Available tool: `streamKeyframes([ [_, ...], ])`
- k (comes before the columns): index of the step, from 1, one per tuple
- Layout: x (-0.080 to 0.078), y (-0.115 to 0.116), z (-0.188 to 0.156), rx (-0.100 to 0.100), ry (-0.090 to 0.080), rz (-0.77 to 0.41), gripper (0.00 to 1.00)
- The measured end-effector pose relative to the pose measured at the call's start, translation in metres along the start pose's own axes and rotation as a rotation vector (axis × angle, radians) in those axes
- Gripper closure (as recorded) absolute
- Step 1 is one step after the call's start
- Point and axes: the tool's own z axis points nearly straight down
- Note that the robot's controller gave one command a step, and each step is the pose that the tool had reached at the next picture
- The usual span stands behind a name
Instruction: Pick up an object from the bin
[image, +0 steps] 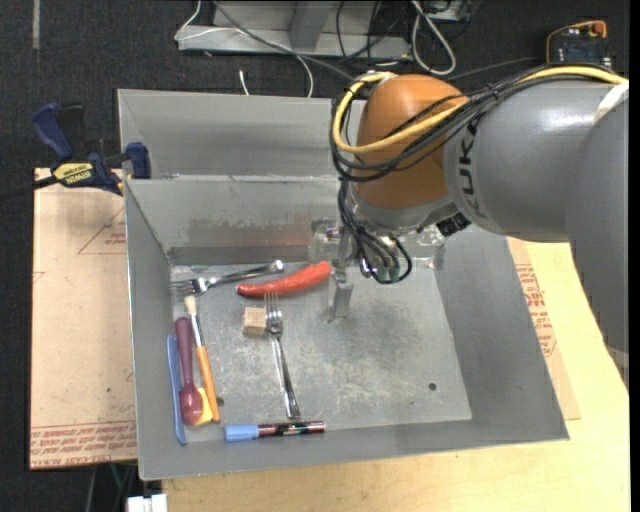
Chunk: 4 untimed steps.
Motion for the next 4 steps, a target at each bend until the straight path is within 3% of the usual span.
streamKeyframes([
  [1,-0.002,-0.001,-0.005,-0.001,-0.008,0.003,0.00],
  [2,-0.029,0.031,0.099,-0.002,-0.005,-0.345,0.00],
  [3,-0.033,0.034,0.044,-0.001,-0.013,-0.372,0.00],
  [4,-0.024,0.057,0.069,-0.004,-0.001,-0.708,0.00],
])
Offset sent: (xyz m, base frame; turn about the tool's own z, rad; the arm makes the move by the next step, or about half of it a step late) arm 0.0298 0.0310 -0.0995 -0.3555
